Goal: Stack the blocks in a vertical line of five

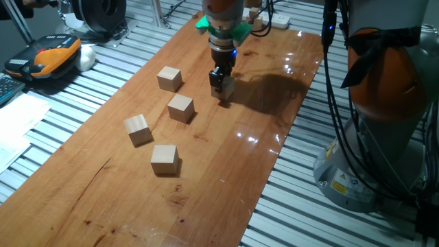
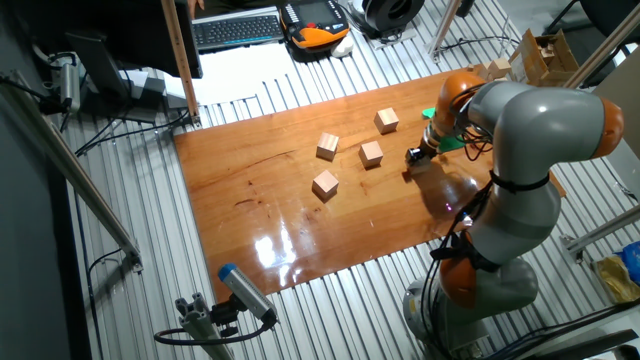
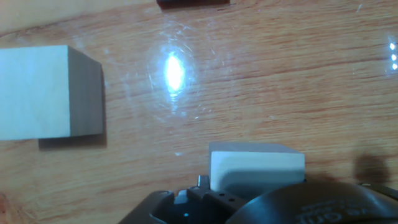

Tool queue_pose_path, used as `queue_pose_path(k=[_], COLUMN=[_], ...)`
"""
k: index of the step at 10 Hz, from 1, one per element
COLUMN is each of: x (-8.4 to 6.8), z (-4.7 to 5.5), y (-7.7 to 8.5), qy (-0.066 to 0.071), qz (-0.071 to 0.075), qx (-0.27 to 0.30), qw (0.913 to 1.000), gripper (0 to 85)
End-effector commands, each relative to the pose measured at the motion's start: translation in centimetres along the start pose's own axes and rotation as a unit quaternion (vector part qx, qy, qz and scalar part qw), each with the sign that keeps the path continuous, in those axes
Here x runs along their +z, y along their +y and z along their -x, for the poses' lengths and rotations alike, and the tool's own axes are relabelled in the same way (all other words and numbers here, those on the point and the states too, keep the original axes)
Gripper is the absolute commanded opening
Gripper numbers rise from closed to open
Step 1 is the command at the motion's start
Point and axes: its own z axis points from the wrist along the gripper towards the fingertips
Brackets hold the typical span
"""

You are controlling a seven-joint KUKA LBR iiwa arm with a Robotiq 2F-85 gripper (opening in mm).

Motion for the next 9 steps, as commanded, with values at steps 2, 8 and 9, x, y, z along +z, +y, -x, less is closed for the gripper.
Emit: queue_pose_path(k=[2,8,9], x=[-0.3,-3.0,-3.5], z=[0.3,2.0,2.3], y=[0.2,2.1,2.5], qy=[0.01,0.016,0.013], qz=[0.003,0.01,0.01], qx=[-0.002,-0.005,-0.007], qw=[0.9999,0.9998,0.9998], gripper=[51.0,34.0,34.0])
